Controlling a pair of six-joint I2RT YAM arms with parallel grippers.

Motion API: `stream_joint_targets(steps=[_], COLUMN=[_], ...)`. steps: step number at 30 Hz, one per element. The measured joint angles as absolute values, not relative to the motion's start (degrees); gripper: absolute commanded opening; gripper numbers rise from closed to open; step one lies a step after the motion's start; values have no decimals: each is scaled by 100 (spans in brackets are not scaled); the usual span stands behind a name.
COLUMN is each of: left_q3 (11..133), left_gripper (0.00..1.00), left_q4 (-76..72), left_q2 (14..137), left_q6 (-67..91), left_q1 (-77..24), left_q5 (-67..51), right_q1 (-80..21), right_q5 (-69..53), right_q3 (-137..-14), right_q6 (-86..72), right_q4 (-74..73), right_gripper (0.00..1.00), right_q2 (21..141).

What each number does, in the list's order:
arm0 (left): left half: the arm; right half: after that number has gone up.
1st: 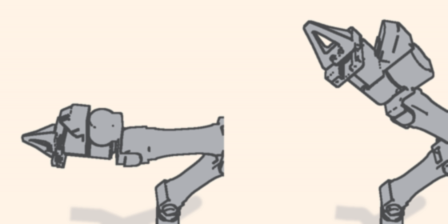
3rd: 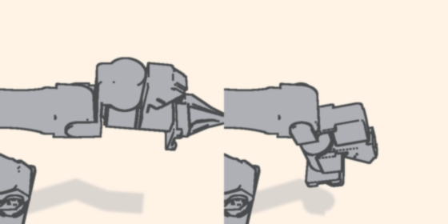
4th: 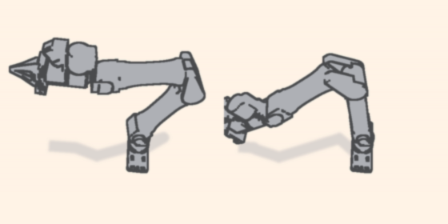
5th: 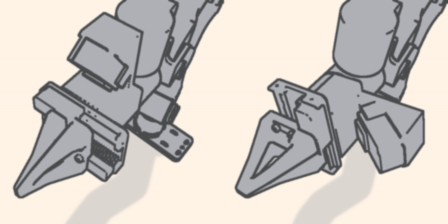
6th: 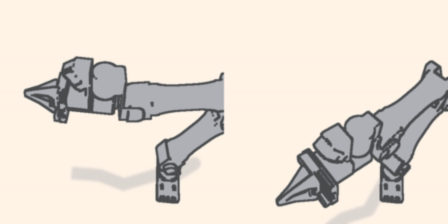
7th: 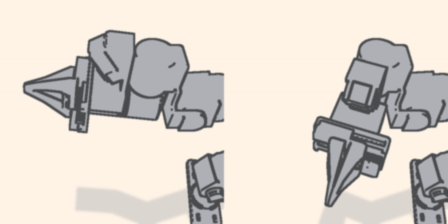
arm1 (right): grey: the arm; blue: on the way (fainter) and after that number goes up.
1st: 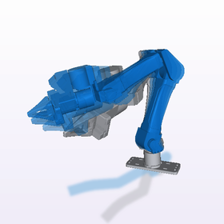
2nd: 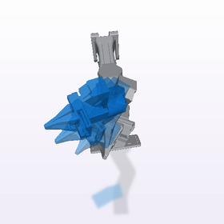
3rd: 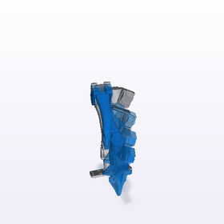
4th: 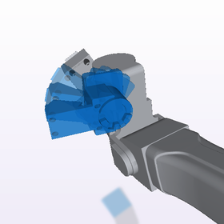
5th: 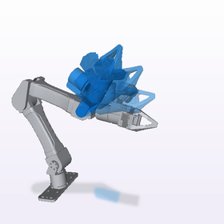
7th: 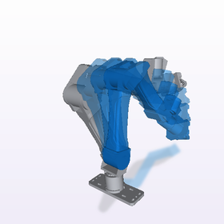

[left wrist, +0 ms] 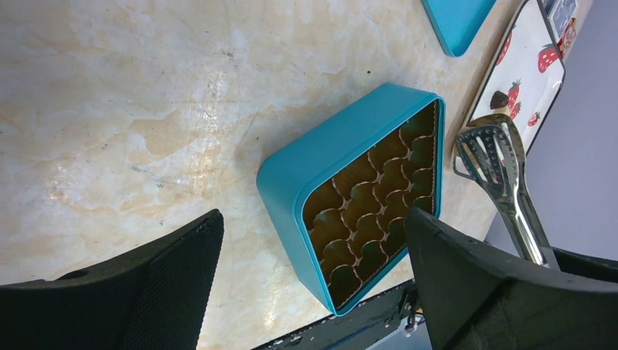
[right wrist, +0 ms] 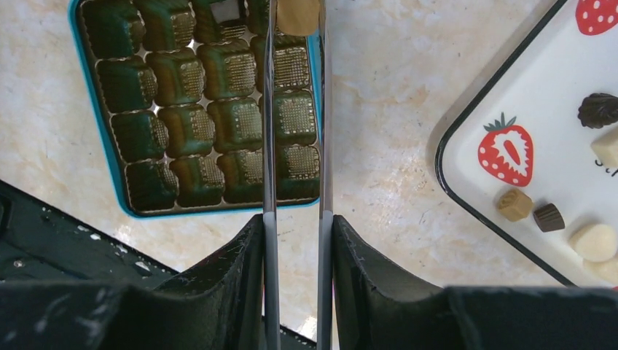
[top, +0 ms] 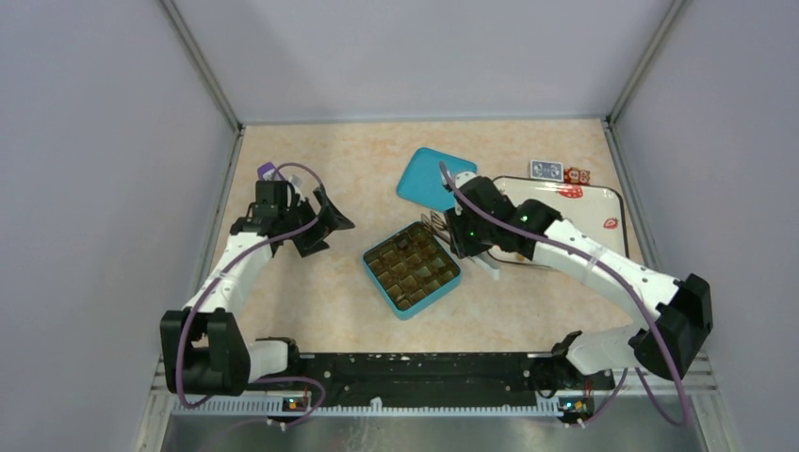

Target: Pack the chocolate

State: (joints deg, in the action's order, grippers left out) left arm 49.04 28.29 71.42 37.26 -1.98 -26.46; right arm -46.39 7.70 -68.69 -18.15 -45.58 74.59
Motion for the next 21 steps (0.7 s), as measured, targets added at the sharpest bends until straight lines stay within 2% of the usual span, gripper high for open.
stream_joint_targets(steps=[21], left_q3=[4904], left_gripper=[98], left_q4=[2875], left_q2=[6989], left_q6=[3667], left_q1=[-198], left_q5=[-2438], right_q1=[-4788], right_q5=[781], right_q3=[-6869], right_q6=[-1806], right_q4=[-4130], right_gripper=[29], right_q2=[8058])
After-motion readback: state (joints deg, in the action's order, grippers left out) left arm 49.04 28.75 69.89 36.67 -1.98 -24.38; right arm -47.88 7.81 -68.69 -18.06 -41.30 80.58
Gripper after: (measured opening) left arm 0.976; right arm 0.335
